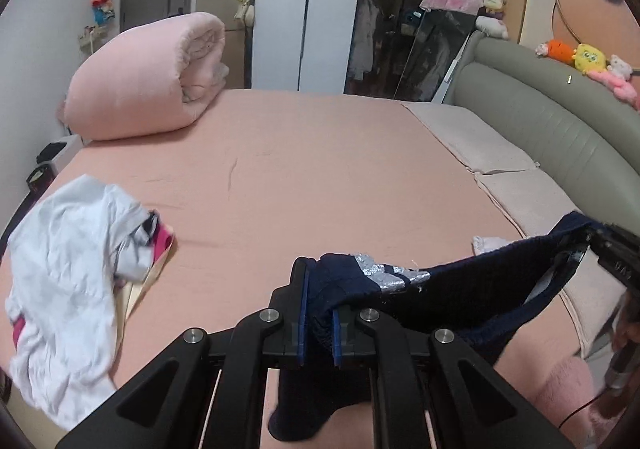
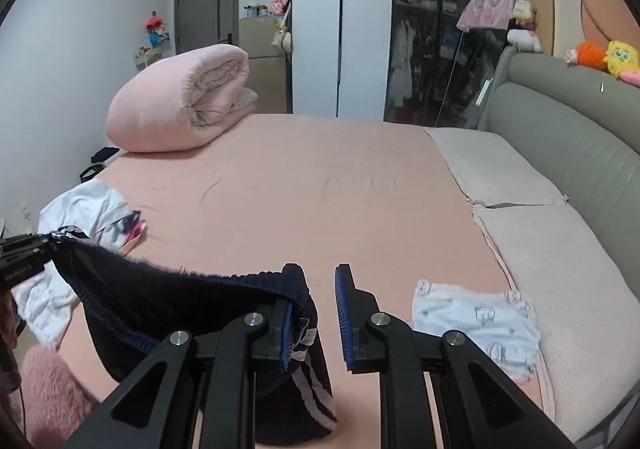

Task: Fold clothes
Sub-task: 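Lift the shorts by the waistband with both grippers and lay them flat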

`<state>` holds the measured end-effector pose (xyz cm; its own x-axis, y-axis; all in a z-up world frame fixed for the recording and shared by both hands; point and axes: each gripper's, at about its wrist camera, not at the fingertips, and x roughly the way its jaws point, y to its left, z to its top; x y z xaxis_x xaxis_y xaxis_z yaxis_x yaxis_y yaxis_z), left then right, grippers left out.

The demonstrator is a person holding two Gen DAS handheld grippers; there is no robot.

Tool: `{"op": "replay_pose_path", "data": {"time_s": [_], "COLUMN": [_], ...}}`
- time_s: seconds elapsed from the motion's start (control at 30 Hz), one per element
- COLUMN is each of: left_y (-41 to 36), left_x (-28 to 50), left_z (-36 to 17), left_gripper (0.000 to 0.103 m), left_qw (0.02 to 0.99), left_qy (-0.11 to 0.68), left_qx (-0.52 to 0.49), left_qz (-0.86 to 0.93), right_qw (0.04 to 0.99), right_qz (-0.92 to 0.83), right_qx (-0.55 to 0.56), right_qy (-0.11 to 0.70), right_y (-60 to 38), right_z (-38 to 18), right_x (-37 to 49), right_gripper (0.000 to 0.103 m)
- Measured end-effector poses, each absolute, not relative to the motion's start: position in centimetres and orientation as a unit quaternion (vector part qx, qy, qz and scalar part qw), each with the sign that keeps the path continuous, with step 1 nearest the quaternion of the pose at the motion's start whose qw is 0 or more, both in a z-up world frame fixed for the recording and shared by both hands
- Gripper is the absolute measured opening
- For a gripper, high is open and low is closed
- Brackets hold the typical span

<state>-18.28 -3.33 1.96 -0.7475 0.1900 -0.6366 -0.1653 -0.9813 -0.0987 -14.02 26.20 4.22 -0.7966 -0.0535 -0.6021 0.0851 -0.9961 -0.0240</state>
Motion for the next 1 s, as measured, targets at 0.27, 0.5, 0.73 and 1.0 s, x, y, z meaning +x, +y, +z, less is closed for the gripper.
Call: {"op": "replay_pose_path", "data": {"time_s": [0.27,0.5,0.73,1.0], "left_y": [-2.5,-2.8,-3.6,-3.5], "left_x": [-23.1,-23.9,-25.2,-22.4], "left_z": [11.4,11.8,0.6,-9.7], "left_gripper": [0.008,0.009,0.009,0.009], "left_qw": [0.077,0.053,0.045,0.044], "left_qy": [0.001,0.03,0.012,0.0], "left_qx": [-0.223,-0.197,-0.335,-0.452], "left_qz": [0.972,0.979,0.941,0.891], "right_qw": [0.024,-0.005,0.013,0.025], "right_qz": [-0.973,-0.984,-0.958,-0.917], "right_qx": [0.225,0.158,0.286,0.397], "right_qy": [0.047,0.077,0.028,-0.015], "right_y": [26.1,24.9,24.9,25.2], "right_z": [13.3,15.6,3.5,-7.8], "right_x": [-19.6,-20.3,-23.4,-21.5], "right_gripper": [0.016,0.032,0.032,0.032]}}
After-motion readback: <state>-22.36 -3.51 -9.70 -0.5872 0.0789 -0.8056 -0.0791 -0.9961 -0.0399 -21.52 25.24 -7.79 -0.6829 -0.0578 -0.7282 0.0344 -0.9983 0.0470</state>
